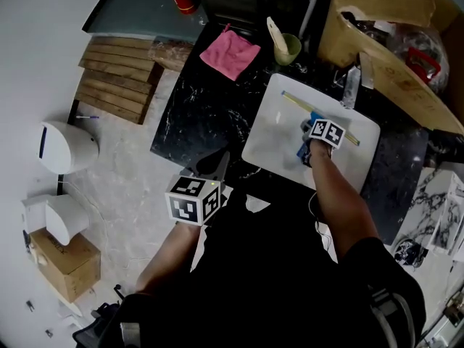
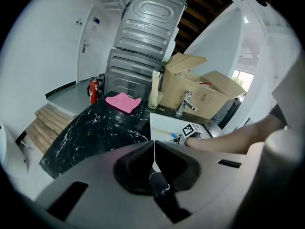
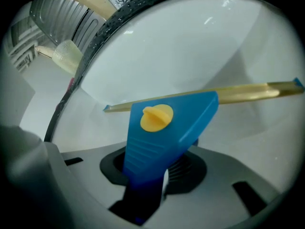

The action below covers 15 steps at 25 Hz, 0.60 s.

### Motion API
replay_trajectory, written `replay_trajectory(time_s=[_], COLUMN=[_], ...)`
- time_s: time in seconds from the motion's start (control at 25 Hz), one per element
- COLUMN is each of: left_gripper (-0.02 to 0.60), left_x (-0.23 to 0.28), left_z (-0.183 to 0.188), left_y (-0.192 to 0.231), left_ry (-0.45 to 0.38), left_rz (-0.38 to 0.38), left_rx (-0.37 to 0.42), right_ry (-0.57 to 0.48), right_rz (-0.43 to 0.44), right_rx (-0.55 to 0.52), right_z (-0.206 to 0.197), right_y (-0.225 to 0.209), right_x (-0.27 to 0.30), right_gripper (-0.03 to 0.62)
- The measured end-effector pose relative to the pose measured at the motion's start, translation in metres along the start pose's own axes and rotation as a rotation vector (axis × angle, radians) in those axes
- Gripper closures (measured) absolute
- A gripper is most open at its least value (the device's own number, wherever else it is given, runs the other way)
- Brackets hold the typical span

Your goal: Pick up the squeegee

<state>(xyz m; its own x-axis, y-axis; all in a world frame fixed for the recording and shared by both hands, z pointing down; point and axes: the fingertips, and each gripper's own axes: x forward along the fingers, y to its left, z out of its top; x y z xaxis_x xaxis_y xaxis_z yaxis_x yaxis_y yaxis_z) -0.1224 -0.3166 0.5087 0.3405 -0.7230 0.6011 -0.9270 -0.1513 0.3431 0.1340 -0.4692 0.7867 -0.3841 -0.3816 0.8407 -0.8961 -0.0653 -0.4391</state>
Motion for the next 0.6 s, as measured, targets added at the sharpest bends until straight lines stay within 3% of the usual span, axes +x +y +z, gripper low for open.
replay_trajectory(time_s=[0.32, 0.6], left_gripper=[0.565, 0.565], left_x=[-0.0037, -0.0048], left_z=[-0.0066, -0.0048], left_y=[-0.0014, 0.0019], left_ry=[0.009, 0.001], left_rz=[-0.014, -0.036], left_rx=[-0.008, 0.01], right_ry=[0.002, -0.028], right_rz=[0.049, 0.068], right_rx=[-0.038, 0.001], right_z=[0.0009, 0.0024], right_y=[0.0055, 0.0096], right_x=[0.0023, 0.002], right_gripper=[0.447, 0.559])
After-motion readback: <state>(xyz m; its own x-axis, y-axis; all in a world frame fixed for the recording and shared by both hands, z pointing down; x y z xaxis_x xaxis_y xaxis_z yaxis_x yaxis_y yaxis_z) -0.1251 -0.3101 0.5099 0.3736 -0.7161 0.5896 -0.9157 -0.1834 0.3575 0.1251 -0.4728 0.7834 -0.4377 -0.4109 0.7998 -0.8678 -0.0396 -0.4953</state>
